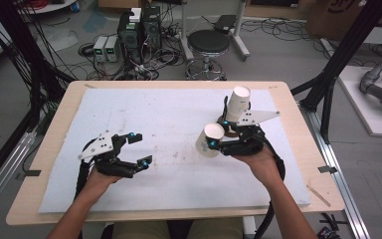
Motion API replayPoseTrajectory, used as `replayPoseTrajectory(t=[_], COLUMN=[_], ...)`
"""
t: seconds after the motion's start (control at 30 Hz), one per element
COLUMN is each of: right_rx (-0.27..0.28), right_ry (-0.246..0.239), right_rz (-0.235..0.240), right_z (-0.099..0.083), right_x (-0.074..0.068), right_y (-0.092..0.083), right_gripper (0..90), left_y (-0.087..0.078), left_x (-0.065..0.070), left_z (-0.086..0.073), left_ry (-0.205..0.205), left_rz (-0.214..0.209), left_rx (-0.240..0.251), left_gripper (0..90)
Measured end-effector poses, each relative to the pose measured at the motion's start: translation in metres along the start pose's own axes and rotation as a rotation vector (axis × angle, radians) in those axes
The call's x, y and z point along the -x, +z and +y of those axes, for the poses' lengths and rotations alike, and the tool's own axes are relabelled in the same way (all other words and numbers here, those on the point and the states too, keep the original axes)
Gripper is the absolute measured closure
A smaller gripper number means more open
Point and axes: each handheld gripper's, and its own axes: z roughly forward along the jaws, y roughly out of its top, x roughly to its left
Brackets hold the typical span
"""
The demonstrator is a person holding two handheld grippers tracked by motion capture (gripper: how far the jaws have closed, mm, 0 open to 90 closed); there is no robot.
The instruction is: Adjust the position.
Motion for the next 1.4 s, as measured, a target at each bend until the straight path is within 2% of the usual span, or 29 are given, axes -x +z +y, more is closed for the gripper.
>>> replayPoseTrajectory(t=[0.27,0.47,0.67,1.03,1.3,1.4], right_rx=[0.001,0.004,-0.004,-0.004,-0.005,0.009], right_ry=[-0.013,-0.022,-0.027,-0.040,-0.041,-0.026], right_rz=[0.039,0.068,0.095,0.134,0.158,0.173], right_z=[0.005,0.007,0.009,0.011,0.013,0.013], right_x=[-0.009,-0.014,-0.019,-0.027,-0.031,-0.031], right_y=[0.013,0.023,0.032,0.040,0.045,0.045], right_gripper=[37.6,37.6,37.6,37.6,37.6,37.7], left_y=[0.016,0.029,0.048,0.076,0.084,0.083], left_x=[0.005,0.010,0.012,0.018,0.019,0.019], left_z=[0.004,0.008,0.011,0.010,0.007,0.008], left_ry=[0.003,0.021,0.040,0.051,0.050,0.060], left_rz=[-0.048,-0.086,-0.114,-0.166,-0.174,-0.189], left_rx=[-0.008,-0.014,-0.039,-0.081,-0.095,-0.090], left_gripper=[15.6,15.6,15.6,15.7,16.4,21.4])
